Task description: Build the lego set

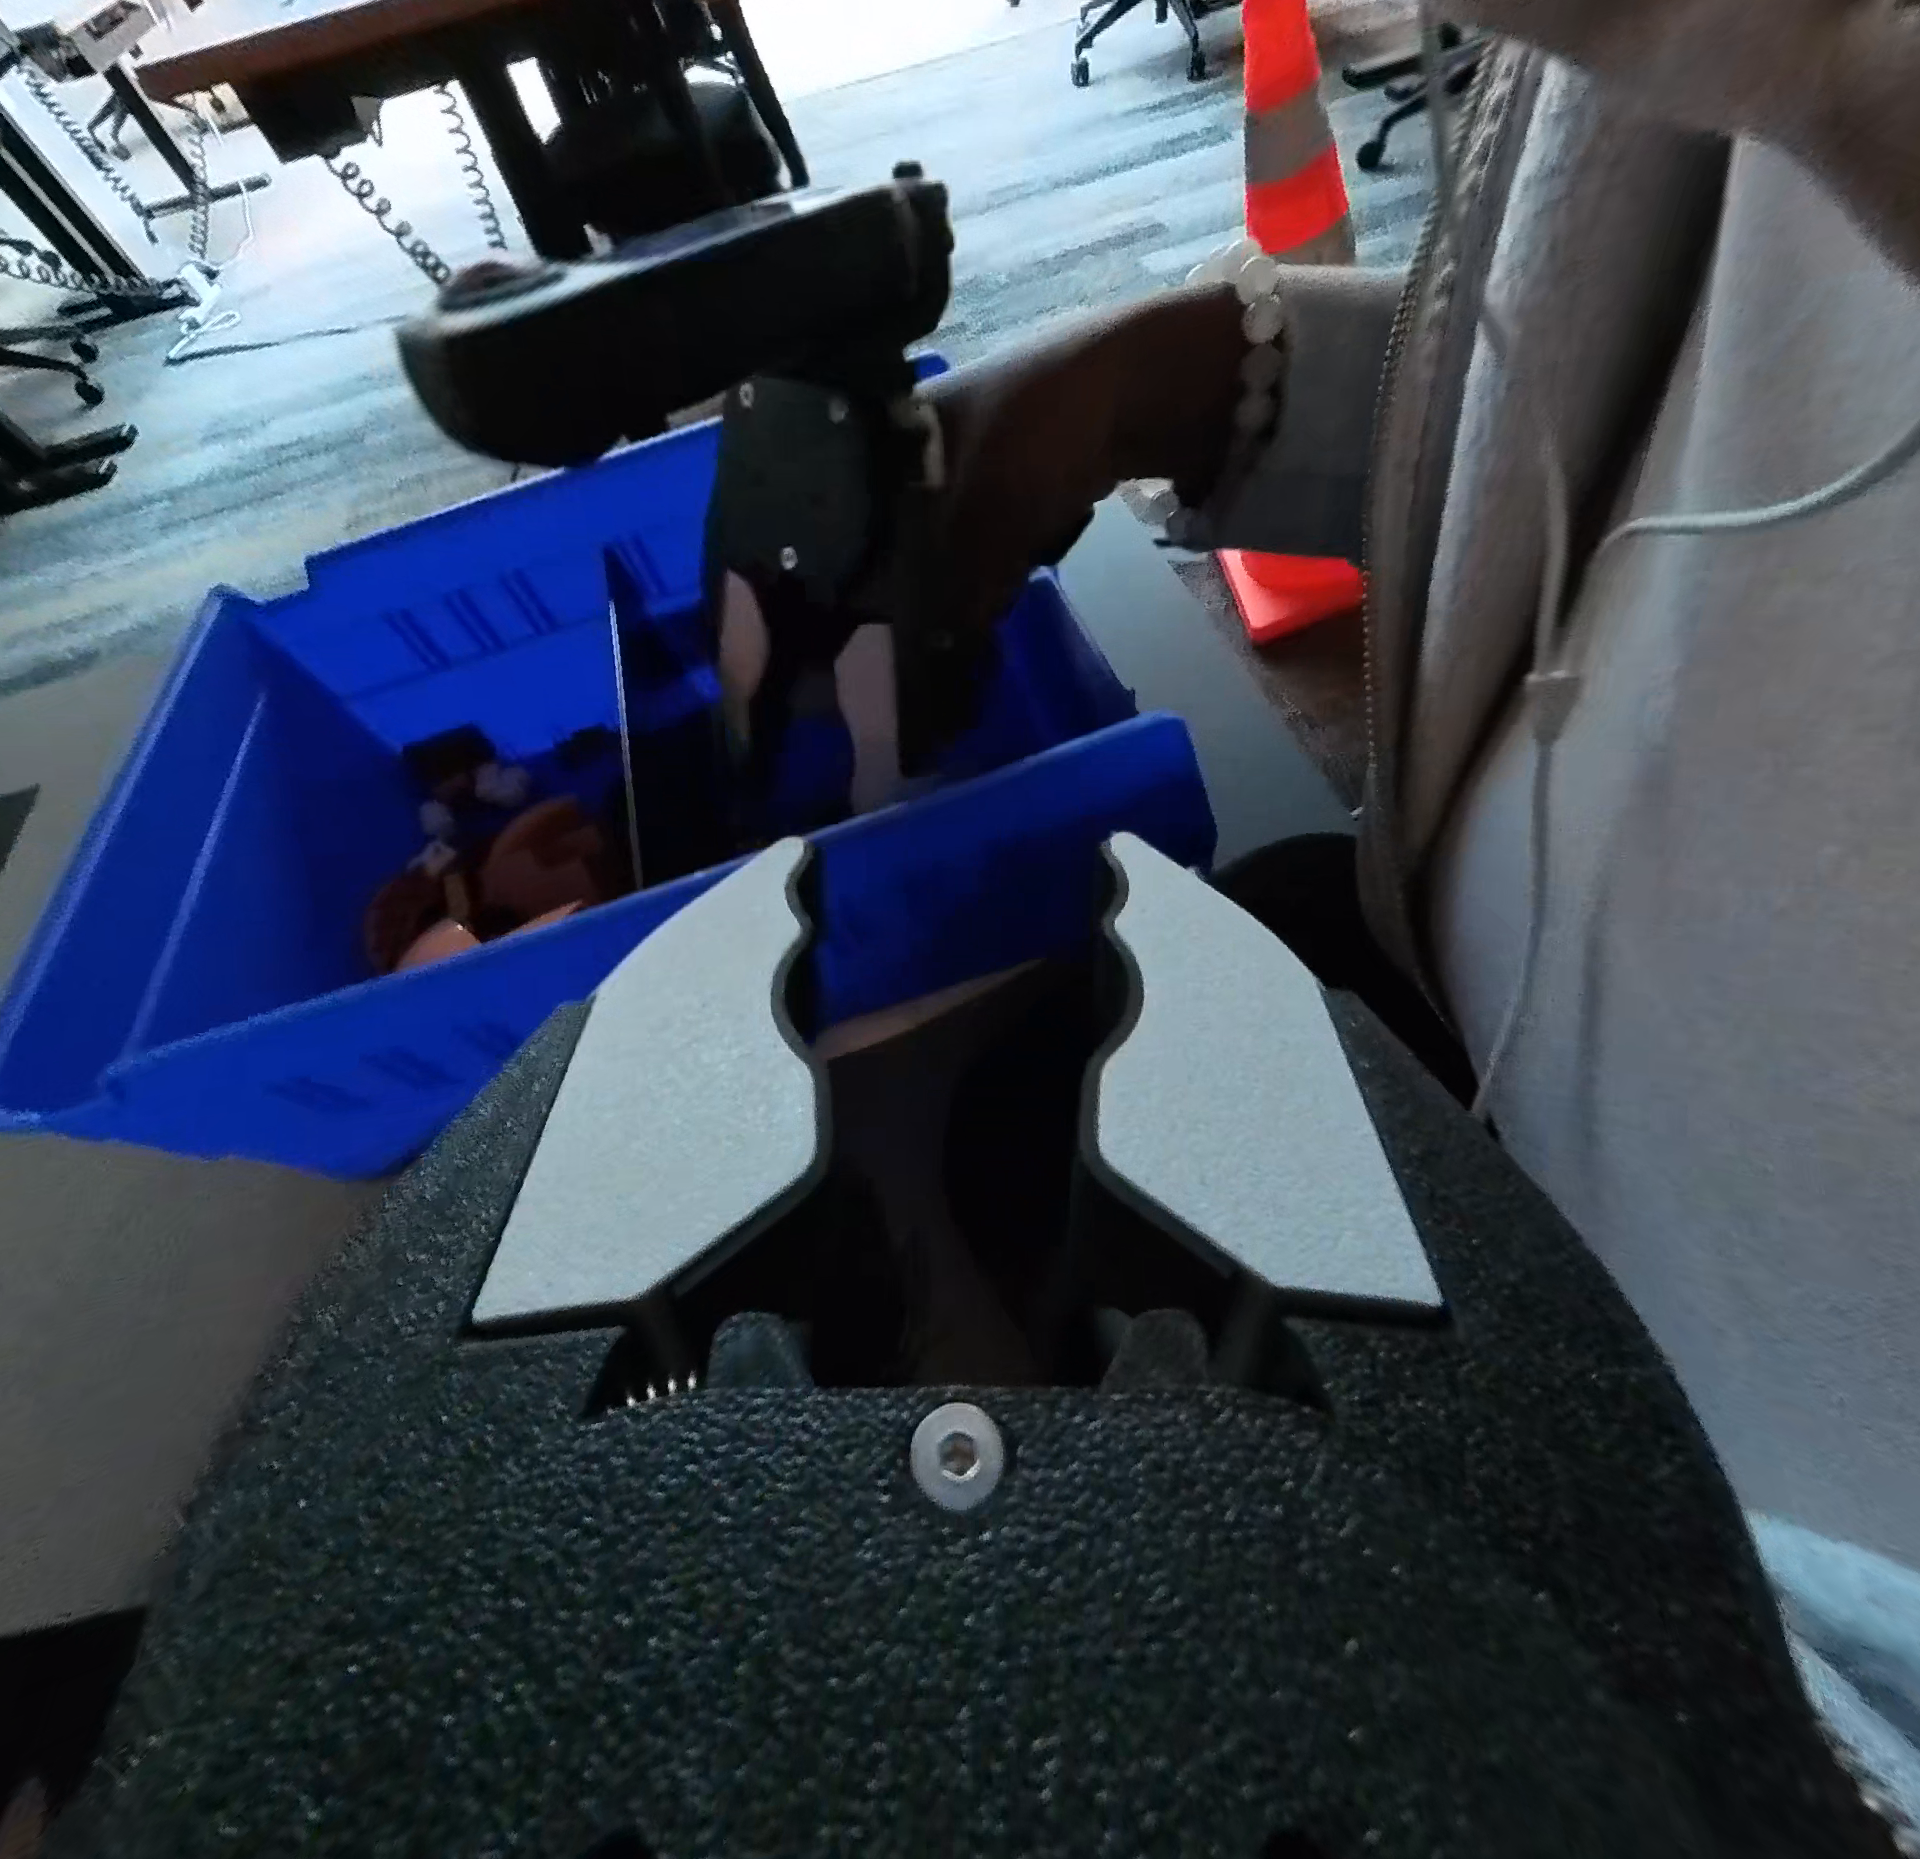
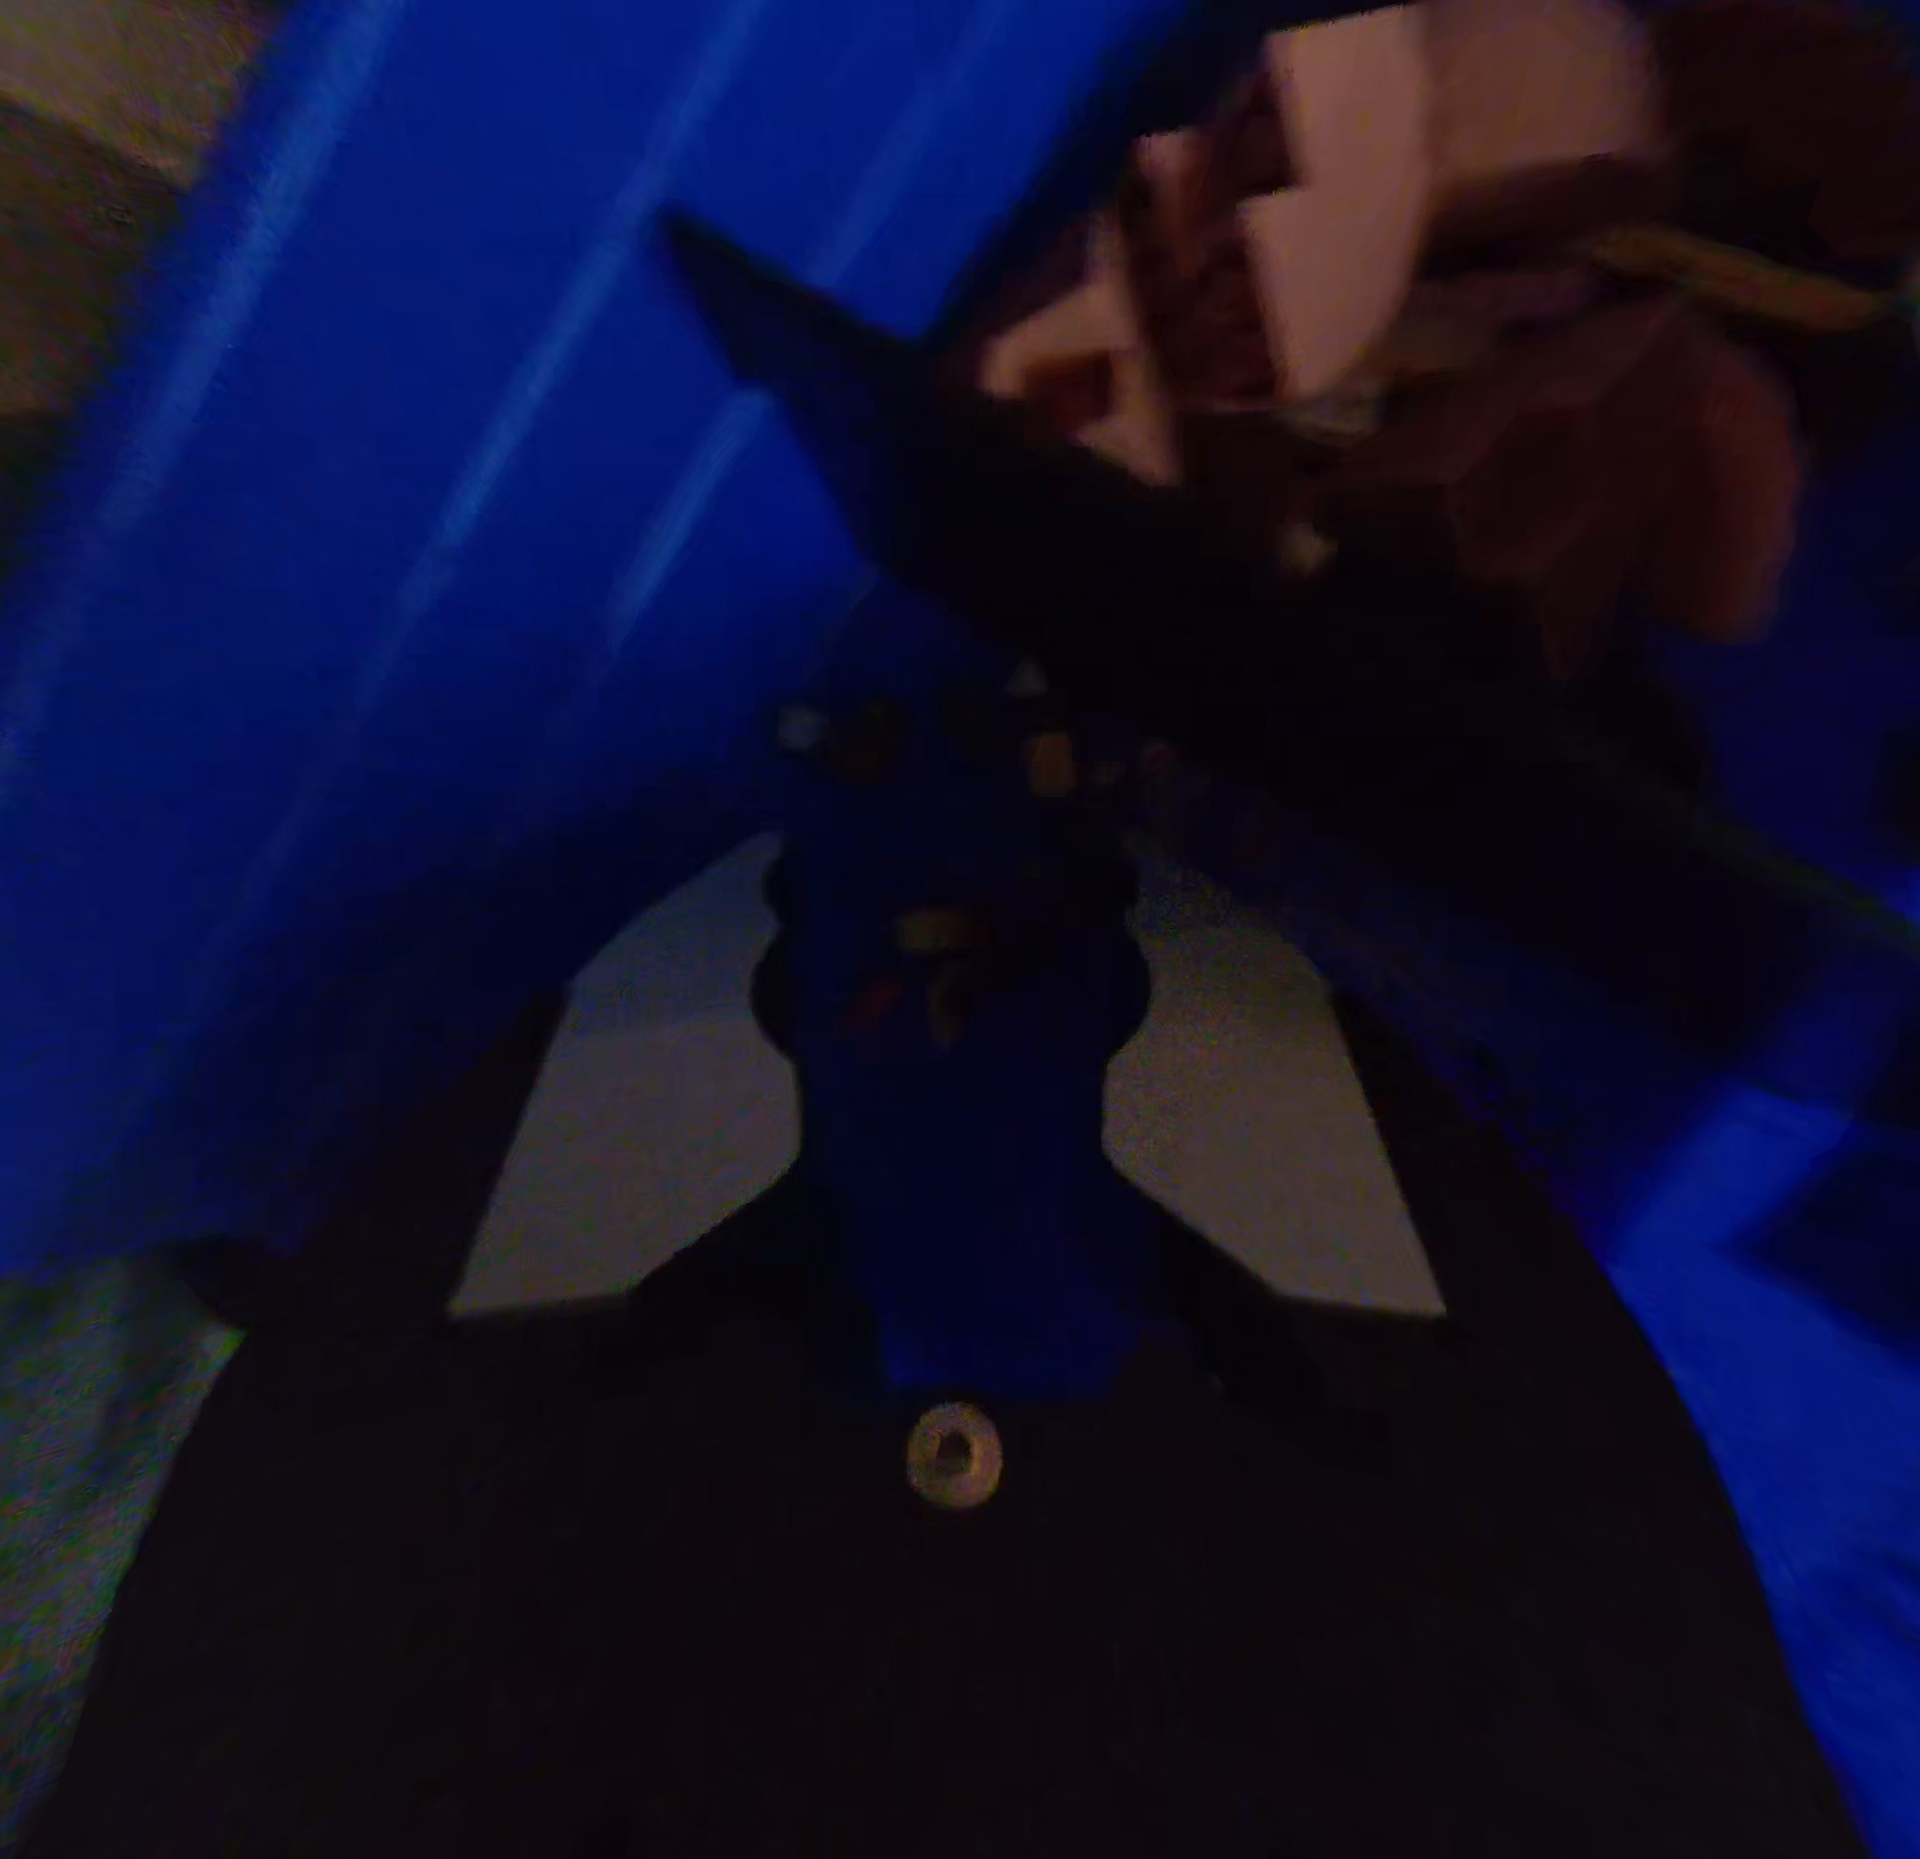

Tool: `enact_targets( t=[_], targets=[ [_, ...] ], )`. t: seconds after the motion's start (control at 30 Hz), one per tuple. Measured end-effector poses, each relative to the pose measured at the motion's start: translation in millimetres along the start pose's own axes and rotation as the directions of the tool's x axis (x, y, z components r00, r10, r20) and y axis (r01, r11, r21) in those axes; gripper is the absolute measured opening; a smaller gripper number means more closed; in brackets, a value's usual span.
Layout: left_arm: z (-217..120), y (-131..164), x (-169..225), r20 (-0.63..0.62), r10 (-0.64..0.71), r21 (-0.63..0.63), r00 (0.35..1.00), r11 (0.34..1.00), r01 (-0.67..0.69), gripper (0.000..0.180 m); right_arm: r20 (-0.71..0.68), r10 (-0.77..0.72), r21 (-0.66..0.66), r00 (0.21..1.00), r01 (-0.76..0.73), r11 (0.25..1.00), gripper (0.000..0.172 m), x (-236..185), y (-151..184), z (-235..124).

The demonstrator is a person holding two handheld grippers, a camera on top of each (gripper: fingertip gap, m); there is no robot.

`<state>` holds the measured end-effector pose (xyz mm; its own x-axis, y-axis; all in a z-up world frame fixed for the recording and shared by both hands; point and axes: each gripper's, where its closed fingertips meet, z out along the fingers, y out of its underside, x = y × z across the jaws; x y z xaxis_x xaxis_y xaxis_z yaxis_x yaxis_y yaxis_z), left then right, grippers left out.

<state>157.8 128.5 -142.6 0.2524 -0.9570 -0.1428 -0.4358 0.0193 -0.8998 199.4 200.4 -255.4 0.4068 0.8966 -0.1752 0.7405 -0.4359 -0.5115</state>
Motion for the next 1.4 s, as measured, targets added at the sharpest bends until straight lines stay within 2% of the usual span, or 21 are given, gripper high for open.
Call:
enact_targets(
  t=[0.07,0.1,0.13,0.2,0.27,0.37,0.43,0.5,0.57,0.67,0.77,0.8,0.9,0.93,0.97,1.0,1.07,1.2,1.3,1.4],
  targets=[
    [-1.7,2.6,1.7,0.000,-0.012,-0.003,1.000,1.000,0.012,0.049,0.066,-0.020,-0.016,0.998,0.021,1.000,0.037,-13.2,5.2,-1.4],
    [-2.5,4.5,2.2,0.002,-0.018,-0.009,1.000,1.000,0.018,0.049,0.078,-0.020,-0.058,0.997,0.024,0.998,0.027,-14.6,13.2,-4.4],
    [-3.3,6.6,2.6,0.006,-0.022,-0.017,1.000,1.000,0.022,0.049,0.089,-0.014,-0.105,0.996,0.023,0.994,0.024,-15.5,22.2,-8.6],
    [-5.1,11.4,3.4,0.015,-0.024,-0.035,1.000,0.999,0.025,0.048,0.059,-0.005,-0.148,0.998,0.013,0.989,0.025,-9.4,33.5,-20.2],
    [-7.3,15.4,3.4,0.028,-0.025,-0.044,0.999,0.999,0.026,0.048,0.036,-0.006,-0.120,0.999,0.010,0.993,0.032,-2.2,32.7,-35.2],
    [-10.6,18.9,0.2,0.051,-0.051,-0.037,0.997,0.998,0.053,0.048,0.022,-0.053,-0.037,0.998,0.054,0.998,0.038,9.9,11.8,-62.7],
    [-13.8,20.8,-1.2,0.061,-0.068,-0.027,0.996,0.997,0.069,0.047,-0.008,-0.148,0.005,0.989,0.148,0.989,0.043,24.9,-15.2,-80.8],
    [-17.1,23.2,-2.5,0.068,-0.086,-0.014,0.994,0.996,0.087,0.047,-0.059,-0.281,-0.021,0.958,0.280,0.960,0.050,49.1,-44.3,-90.9],
    [-19.7,28.2,-4.8,0.076,-0.103,-0.015,0.992,0.994,0.105,0.047,-0.056,-0.410,-0.108,0.910,0.403,0.909,0.061,72.8,-67.8,-84.4],
    [-23.0,38.0,-12.0,0.112,-0.115,-0.035,0.987,0.992,0.120,0.047,0.112,-0.484,-0.214,0.868,0.496,0.841,0.075,78.1,-85.2,-46.6],
    [-25.9,42.5,-15.5,0.132,-0.138,-0.041,0.982,0.989,0.144,0.047,0.209,-0.513,-0.360,0.833,0.553,0.752,0.090,82.8,-70.7,-6.9],
    [-26.8,43.2,-15.2,0.133,-0.142,-0.041,0.981,0.988,0.148,0.047,0.223,-0.519,-0.388,0.825,0.563,0.730,0.090,83.4,-64.1,3.2],
    [-27.7,47.2,-15.5,0.134,-0.146,-0.046,0.980,0.987,0.154,0.047,0.238,-0.519,-0.417,0.821,0.569,0.709,0.091,80.3,-51.9,26.9],
    [-27.2,48.7,-16.1,0.133,-0.150,-0.049,0.980,0.986,0.158,0.047,0.233,-0.513,-0.412,0.826,0.562,0.717,0.092,79.2,-53.6,28.7],
    [-26.5,49.8,-16.4,0.131,-0.153,-0.052,0.980,0.986,0.161,0.047,0.231,-0.516,-0.420,0.825,0.563,0.712,0.083,80.7,-53.7,26.7],
    [-25.7,50.4,-16.8,0.129,-0.152,-0.054,0.980,0.986,0.160,0.047,0.196,-0.539,-0.431,0.819,0.565,0.703,0.064,88.0,-56.4,23.2],
    [-24.0,50.5,-16.8,0.123,-0.150,-0.053,0.981,0.986,0.157,0.047,0.093,-0.580,-0.462,0.809,0.551,0.695,0.054,108.2,-60.4,16.5],
    [-21.0,52.3,-18.6,0.118,-0.158,-0.056,0.980,0.985,0.165,0.047,0.027,-0.579,-0.498,0.815,0.513,0.699,0.050,130.2,-62.4,3.2],
    [-18.8,55.5,-19.4,0.116,-0.162,-0.070,0.980,0.983,0.171,0.047,0.059,-0.577,-0.429,0.815,0.542,0.722,0.060,118.8,-73.2,-8.0],
    [-18.8,57.9,-19.9,0.120,-0.156,-0.090,0.980,0.982,0.167,0.047,0.057,-0.624,-0.420,0.780,0.585,0.694,0.066,121.6,-81.9,-22.6]
  ],
)
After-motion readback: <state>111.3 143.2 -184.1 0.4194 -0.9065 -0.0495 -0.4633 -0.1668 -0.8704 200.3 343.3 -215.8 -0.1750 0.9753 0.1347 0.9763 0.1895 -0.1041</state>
